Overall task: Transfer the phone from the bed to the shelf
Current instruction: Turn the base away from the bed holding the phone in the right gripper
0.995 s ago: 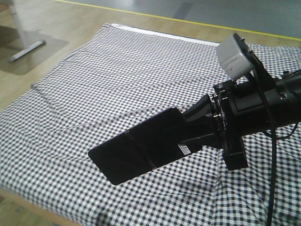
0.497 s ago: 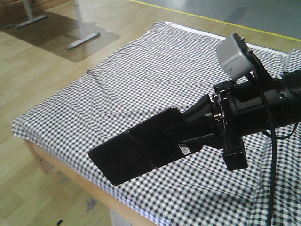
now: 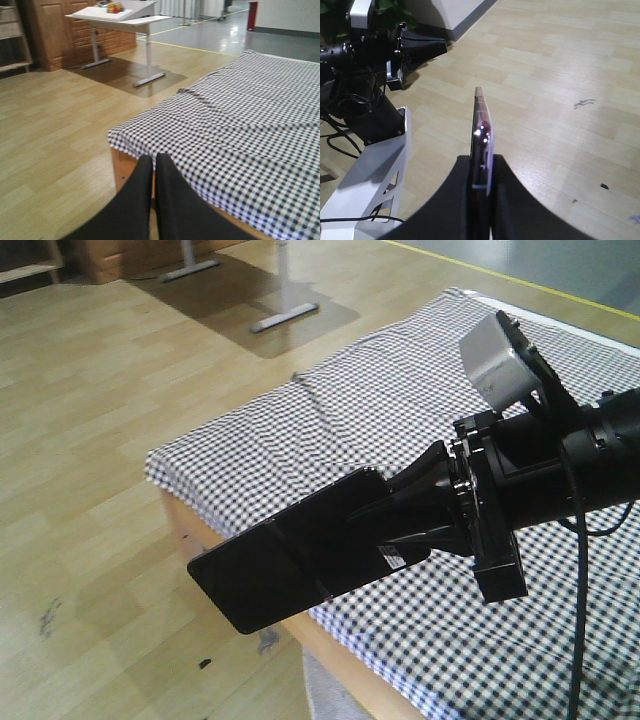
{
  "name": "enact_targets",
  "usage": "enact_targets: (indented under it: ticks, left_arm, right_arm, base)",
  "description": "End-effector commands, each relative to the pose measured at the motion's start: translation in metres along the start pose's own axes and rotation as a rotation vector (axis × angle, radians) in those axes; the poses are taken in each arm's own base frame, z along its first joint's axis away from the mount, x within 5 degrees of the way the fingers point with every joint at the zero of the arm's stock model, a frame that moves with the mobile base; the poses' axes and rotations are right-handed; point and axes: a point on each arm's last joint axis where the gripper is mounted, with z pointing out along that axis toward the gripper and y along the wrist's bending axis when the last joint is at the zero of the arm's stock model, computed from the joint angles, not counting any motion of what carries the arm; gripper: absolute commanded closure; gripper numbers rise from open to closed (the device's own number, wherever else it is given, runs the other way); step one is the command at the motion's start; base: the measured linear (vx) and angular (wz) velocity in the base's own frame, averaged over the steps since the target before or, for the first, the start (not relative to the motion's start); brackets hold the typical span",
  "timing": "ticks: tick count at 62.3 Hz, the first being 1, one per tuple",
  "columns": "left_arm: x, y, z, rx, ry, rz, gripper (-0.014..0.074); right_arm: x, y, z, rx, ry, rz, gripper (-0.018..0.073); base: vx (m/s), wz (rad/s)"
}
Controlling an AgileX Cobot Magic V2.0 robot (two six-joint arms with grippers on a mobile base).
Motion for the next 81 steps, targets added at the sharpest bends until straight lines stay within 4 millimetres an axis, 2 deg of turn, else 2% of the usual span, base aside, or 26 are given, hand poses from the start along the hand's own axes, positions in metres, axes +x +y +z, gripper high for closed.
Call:
enact_targets:
  ticks: [1, 81]
  left_arm:
    - [-0.0062, 0.0008, -0.0005, -0.009, -0.074, -0.013, 0.0596]
    - [-0.0062, 0.0008, -0.0005, -0.009, -0.074, -0.013, 0.0596]
  right_arm:
    - [-0.014, 0.017, -0.0087, -0.079, -0.083, -0.018, 0.056]
    - [-0.014, 0.017, -0.0087, -0.079, -0.083, -0.018, 0.056]
  base:
    - [-0.11, 0.43]
    - [-0.1, 0.39]
